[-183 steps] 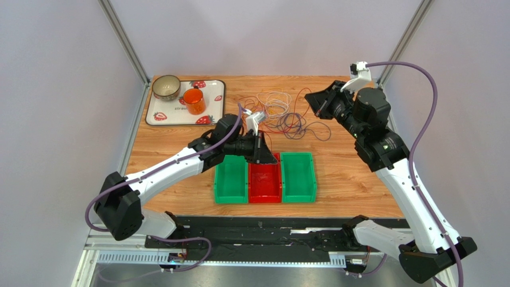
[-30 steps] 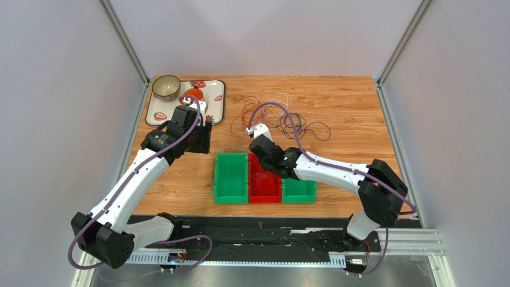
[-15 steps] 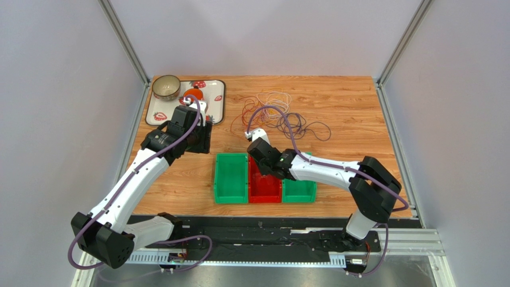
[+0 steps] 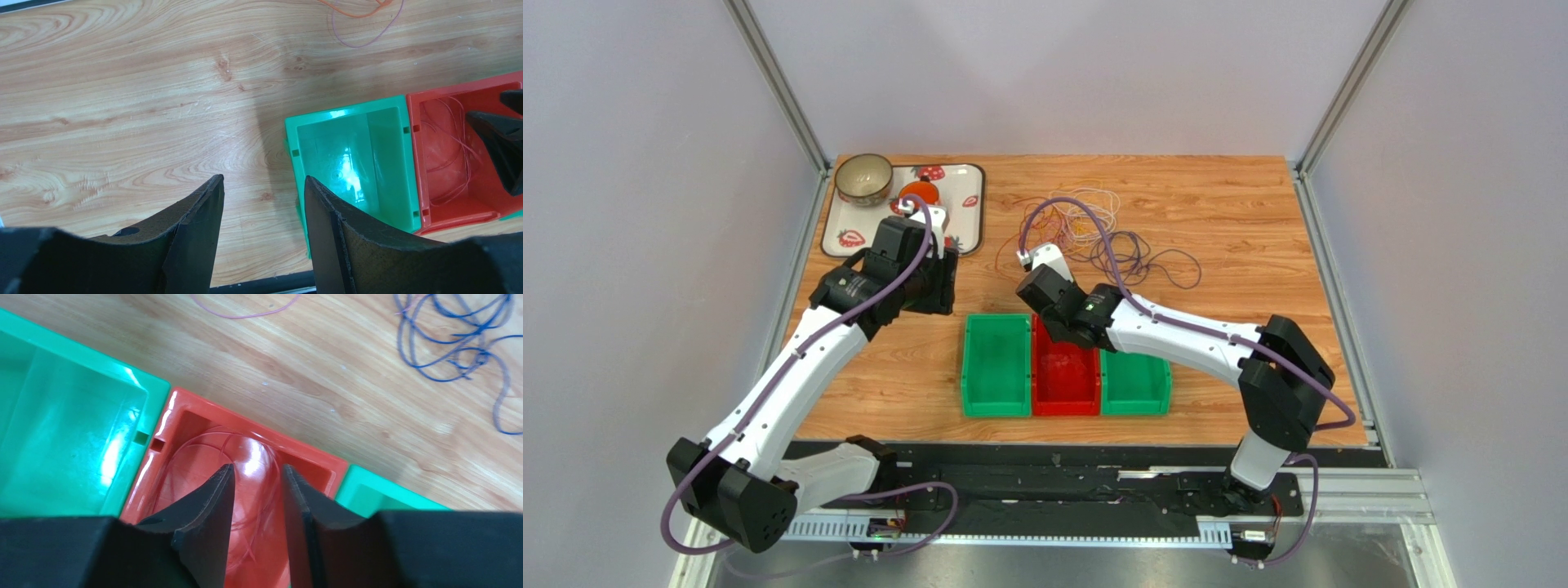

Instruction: Untangle the cables

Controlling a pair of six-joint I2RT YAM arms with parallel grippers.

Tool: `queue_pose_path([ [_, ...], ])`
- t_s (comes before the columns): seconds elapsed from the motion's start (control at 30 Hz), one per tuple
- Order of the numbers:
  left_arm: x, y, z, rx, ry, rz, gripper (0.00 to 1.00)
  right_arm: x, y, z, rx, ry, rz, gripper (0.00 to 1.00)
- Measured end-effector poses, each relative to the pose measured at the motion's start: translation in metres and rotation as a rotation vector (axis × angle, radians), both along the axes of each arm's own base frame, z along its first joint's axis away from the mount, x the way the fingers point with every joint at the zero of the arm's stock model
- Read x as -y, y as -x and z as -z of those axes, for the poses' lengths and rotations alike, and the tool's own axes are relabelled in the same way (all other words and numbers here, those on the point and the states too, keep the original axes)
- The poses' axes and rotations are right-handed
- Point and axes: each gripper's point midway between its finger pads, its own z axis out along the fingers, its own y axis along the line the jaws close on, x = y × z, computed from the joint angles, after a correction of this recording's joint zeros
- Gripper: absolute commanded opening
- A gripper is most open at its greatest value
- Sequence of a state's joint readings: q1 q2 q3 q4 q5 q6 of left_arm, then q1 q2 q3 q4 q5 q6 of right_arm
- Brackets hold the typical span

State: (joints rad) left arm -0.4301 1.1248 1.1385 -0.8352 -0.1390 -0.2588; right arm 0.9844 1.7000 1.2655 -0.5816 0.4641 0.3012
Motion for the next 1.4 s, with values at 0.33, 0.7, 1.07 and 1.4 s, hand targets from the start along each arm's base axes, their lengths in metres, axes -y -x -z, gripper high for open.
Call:
queue_pose_path([
  [0.33, 0.0, 0.001, -0.003, 0.011, 0.008, 0.002, 0.59, 0.013, -0.003, -0.015, 0.022, 0.068, 0.021, 0.44],
  [0.7, 0.001, 0.002, -0.004, 0.014, 0.012, 0.006, 0.59, 0.012, -0.039, -0.051, 0.026, -0.063, 0.088, 0.41],
  [1.07, 0.002, 0.003, -0.004, 0.01, 0.019, 0.013, 0.57, -0.029, -0.131, -0.071, 0.001, -0.277, 0.122, 0.36],
  [1.4, -0.002, 0.0, -0.002, 0.009, -0.003, -0.005, 0.57, -0.056, -0.2, -0.065, -0.036, -0.452, 0.151, 0.38],
])
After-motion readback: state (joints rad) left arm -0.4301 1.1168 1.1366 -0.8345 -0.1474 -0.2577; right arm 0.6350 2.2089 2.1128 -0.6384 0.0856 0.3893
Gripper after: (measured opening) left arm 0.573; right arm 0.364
